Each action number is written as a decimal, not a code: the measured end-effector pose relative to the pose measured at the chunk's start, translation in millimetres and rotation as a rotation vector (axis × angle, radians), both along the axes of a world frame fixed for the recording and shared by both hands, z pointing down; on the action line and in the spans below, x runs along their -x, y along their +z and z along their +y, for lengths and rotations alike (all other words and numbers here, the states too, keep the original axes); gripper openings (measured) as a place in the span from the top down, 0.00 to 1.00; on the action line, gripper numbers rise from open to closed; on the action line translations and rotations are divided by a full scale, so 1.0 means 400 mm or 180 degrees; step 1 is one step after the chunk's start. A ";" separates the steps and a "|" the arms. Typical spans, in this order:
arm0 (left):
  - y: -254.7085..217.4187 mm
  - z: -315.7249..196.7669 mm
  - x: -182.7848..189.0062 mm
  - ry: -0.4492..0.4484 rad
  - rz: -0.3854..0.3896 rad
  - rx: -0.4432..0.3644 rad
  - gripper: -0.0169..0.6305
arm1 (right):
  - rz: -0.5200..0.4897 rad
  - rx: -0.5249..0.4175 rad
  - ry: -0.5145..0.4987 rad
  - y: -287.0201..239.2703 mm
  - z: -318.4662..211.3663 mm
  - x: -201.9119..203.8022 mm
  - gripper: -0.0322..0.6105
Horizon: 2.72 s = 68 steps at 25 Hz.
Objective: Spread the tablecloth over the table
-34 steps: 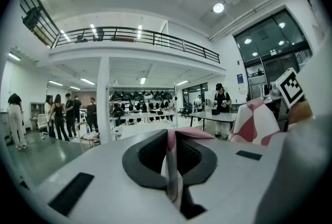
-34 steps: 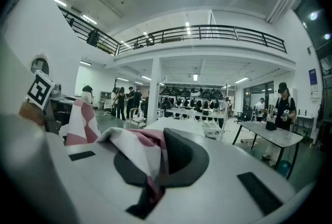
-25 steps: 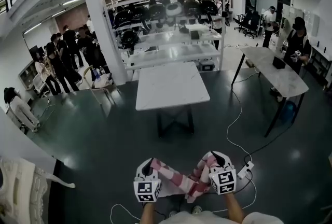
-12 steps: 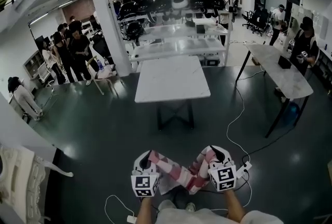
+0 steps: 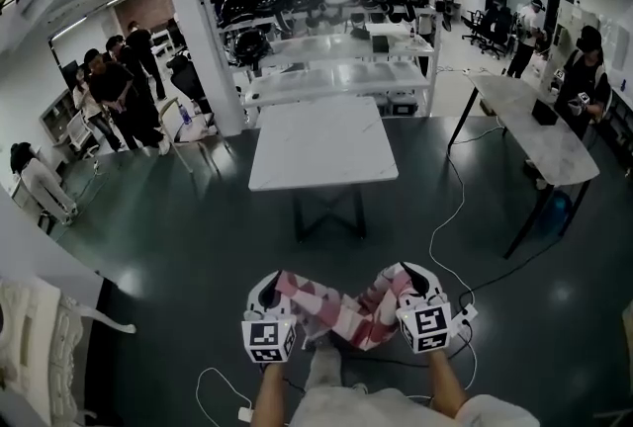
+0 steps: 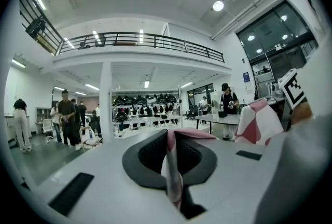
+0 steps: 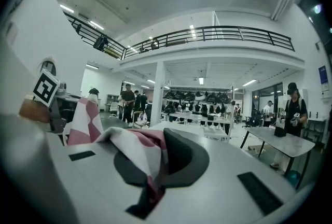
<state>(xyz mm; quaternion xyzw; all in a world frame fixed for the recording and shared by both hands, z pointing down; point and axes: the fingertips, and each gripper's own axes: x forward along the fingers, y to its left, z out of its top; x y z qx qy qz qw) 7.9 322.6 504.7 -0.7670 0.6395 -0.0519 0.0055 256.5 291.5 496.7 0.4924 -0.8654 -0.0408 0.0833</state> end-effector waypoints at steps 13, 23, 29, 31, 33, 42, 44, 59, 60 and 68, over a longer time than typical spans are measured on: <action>0.013 -0.359 0.123 0.0173 0.0088 -0.0046 0.93 | 0.0067 -0.0009 0.0161 0.003 -0.318 0.113 0.93; -0.015 -0.690 0.271 0.0283 0.0169 -0.0116 0.93 | 0.0157 -0.0028 0.0259 -0.023 -0.613 0.261 0.93; -0.030 -0.862 0.354 0.0344 0.0156 -0.0171 0.93 | 0.0154 -0.0068 0.0321 -0.029 -0.773 0.340 0.93; -0.030 -0.901 0.379 0.0348 0.0149 -0.0189 0.93 | 0.0153 -0.0080 0.0335 -0.028 -0.811 0.364 0.93; -0.031 -0.933 0.404 0.0344 0.0149 -0.0205 0.93 | 0.0151 -0.0092 0.0329 -0.028 -0.839 0.388 0.93; -0.070 -1.041 0.497 0.0252 0.0098 -0.0368 0.93 | 0.0118 -0.0154 0.0282 -0.030 -0.956 0.461 0.93; -0.077 -1.067 0.517 0.0226 0.0089 -0.0393 0.93 | 0.0101 -0.0179 0.0268 -0.036 -0.987 0.476 0.93; -0.067 -1.392 0.522 0.0125 0.0049 -0.0318 0.93 | -0.0045 -0.0267 0.0119 -0.074 -1.334 0.483 0.93; -0.064 -1.427 0.517 0.0113 0.0046 -0.0305 0.93 | -0.0057 -0.0264 0.0112 -0.073 -1.372 0.476 0.93; -0.042 -1.703 0.475 0.0064 0.0064 -0.0112 0.93 | -0.0060 -0.0113 -0.0069 -0.061 -1.652 0.474 0.93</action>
